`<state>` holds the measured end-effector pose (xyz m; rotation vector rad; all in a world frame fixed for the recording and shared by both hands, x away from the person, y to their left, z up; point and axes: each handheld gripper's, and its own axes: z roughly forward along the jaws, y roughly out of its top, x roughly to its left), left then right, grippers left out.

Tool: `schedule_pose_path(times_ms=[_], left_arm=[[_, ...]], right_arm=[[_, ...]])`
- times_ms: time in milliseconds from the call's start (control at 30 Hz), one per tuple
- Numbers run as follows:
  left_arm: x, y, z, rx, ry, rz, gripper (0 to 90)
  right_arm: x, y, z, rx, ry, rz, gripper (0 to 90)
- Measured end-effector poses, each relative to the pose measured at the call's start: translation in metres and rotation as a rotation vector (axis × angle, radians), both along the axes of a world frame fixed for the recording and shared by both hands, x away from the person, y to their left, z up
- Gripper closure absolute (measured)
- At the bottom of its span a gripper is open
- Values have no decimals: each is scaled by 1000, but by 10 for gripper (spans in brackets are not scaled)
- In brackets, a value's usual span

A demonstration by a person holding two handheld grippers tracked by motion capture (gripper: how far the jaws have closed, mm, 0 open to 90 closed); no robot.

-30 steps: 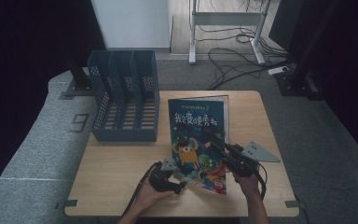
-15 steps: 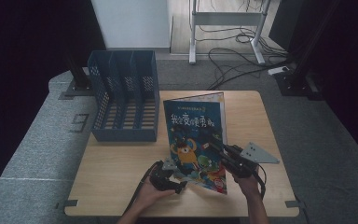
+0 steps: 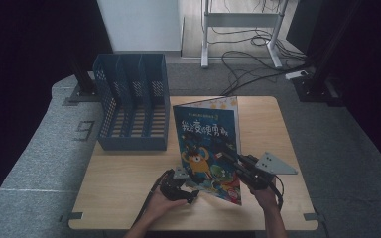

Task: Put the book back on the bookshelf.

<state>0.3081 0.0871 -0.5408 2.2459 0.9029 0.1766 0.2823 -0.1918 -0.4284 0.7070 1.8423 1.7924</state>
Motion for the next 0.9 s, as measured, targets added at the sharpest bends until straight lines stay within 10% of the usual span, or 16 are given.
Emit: schedule_pose_path(times_ms=[733, 900], left_arm=[[3, 3, -1, 25, -26, 46, 201], [3, 10, 0, -22, 3, 54, 220]], right_arm=[[0, 3, -1, -33, 0, 34, 804], [3, -2, -5, -18, 18, 44, 808]])
